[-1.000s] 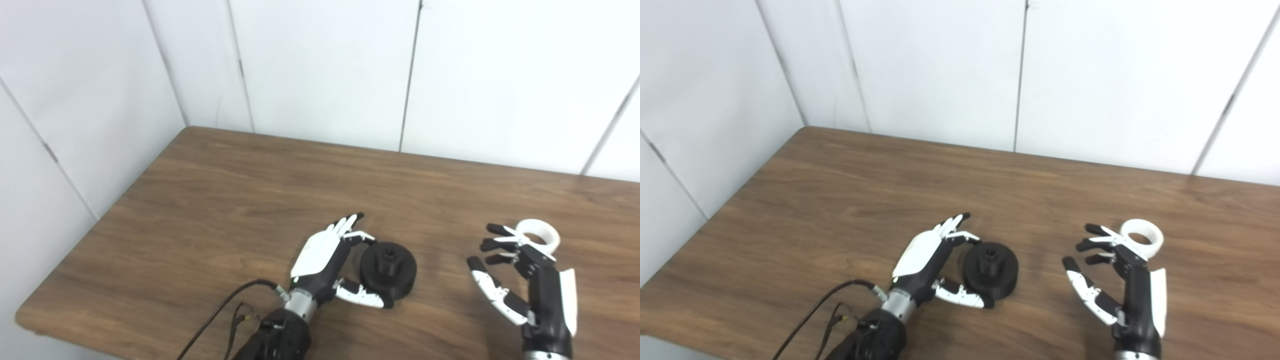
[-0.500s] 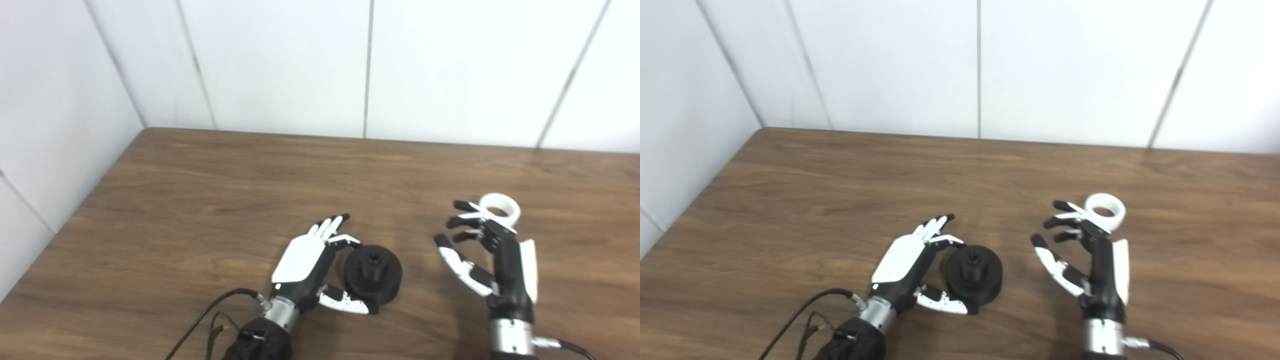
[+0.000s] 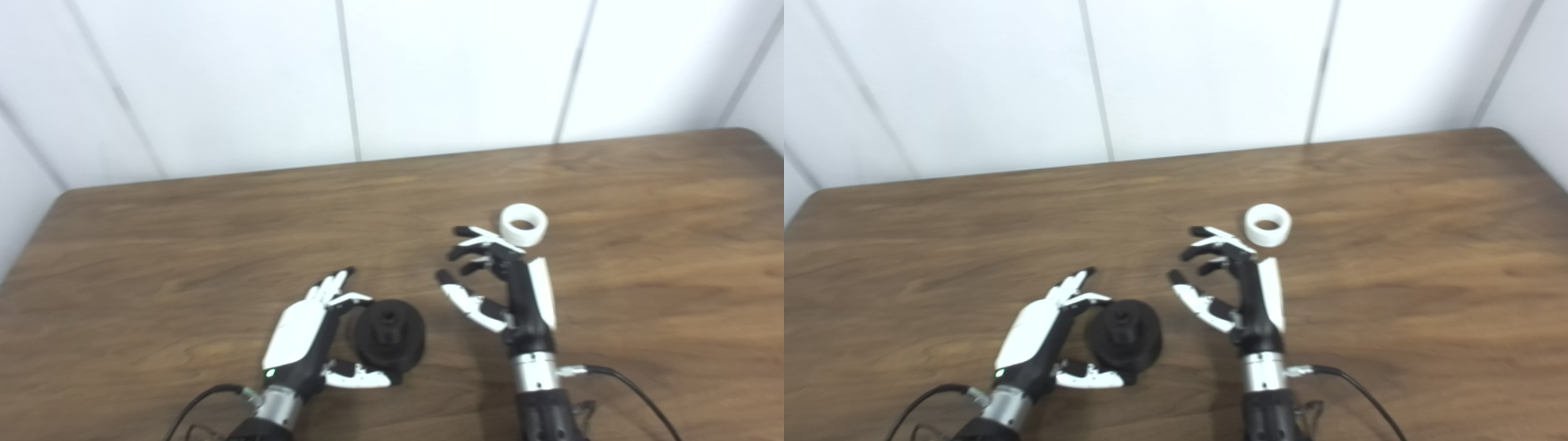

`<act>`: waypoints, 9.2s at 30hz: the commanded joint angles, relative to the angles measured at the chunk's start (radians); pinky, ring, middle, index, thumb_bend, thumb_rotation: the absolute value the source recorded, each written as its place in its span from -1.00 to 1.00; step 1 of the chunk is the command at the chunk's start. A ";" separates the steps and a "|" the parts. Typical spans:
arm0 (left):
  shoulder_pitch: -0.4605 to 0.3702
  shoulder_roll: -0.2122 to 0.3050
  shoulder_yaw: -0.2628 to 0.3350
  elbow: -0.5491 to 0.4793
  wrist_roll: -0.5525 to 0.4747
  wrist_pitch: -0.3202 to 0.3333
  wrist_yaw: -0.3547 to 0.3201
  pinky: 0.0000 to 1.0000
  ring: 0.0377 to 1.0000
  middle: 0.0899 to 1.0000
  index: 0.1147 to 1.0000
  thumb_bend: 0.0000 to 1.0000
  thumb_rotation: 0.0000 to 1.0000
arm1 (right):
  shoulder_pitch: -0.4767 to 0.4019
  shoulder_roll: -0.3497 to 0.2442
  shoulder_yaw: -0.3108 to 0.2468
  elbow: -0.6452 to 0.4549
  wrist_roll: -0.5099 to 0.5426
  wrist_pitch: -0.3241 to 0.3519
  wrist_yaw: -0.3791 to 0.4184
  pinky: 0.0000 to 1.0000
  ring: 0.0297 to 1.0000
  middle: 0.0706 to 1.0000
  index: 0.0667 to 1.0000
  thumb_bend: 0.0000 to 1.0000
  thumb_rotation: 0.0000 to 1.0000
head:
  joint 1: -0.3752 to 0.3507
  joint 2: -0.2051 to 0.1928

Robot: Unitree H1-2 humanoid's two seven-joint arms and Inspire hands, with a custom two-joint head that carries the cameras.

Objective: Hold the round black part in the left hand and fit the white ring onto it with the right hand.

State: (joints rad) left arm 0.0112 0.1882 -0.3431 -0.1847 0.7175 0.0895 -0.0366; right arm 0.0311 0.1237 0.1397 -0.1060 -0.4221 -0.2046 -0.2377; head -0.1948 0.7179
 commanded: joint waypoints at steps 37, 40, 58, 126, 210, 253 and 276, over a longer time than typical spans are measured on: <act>-0.012 -0.003 0.023 -0.001 -0.004 -0.053 -0.008 1.00 1.00 1.00 0.21 0.92 -0.35 | -0.245 -0.340 -0.099 -0.124 -0.394 0.368 0.115 0.23 0.54 0.57 -0.07 0.01 -0.69 | -0.047 -0.022; -0.012 -0.004 0.020 0.001 0.002 -0.055 -0.005 1.00 1.00 1.00 0.21 0.92 -0.33 | -0.275 -0.369 -0.100 -0.103 -0.406 0.392 0.131 0.30 0.59 0.62 -0.07 0.01 -0.69 | -0.044 -0.023; -0.003 -0.008 0.022 -0.014 0.006 -0.045 -0.013 1.00 1.00 1.00 0.21 0.92 -0.35 | -0.394 -0.520 -0.022 0.023 -0.409 0.515 0.413 0.99 1.00 1.00 0.89 0.99 0.23 | -0.018 -0.018; 0.010 -0.015 0.030 -0.052 0.019 -0.029 -0.032 1.00 1.00 1.00 0.21 0.92 -0.28 | -0.409 -0.442 0.065 0.346 -0.339 0.284 -0.042 1.00 0.87 0.66 -0.10 0.03 -0.71 | 0.043 0.012; -0.028 -0.114 0.018 -0.021 0.084 -0.001 -0.023 1.00 1.00 1.00 0.19 0.95 -0.35 | -0.114 -0.249 0.180 -0.255 -0.262 0.156 0.227 1.00 0.90 0.67 -0.11 0.03 -0.71 | 0.238 0.070; -0.032 -0.106 0.023 -0.036 0.082 0.011 -0.031 1.00 1.00 1.00 0.19 0.94 -0.34 | -0.078 -0.243 0.216 -0.267 -0.283 0.142 0.278 1.00 0.90 0.67 -0.11 0.03 -0.71 | 0.255 0.100; -0.032 -0.109 0.010 -0.051 0.091 0.025 -0.039 1.00 1.00 1.00 0.18 0.95 -0.34 | -0.116 -0.226 0.211 -0.181 -0.287 0.149 0.281 1.00 0.92 0.68 -0.11 0.03 -0.71 | 0.272 0.111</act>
State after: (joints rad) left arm 0.0123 0.0803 -0.3315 -0.1947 0.7922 0.1283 -0.0943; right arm -0.0591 -0.1114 0.3526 -0.2797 -0.7076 -0.0223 0.0600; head 0.0767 0.8283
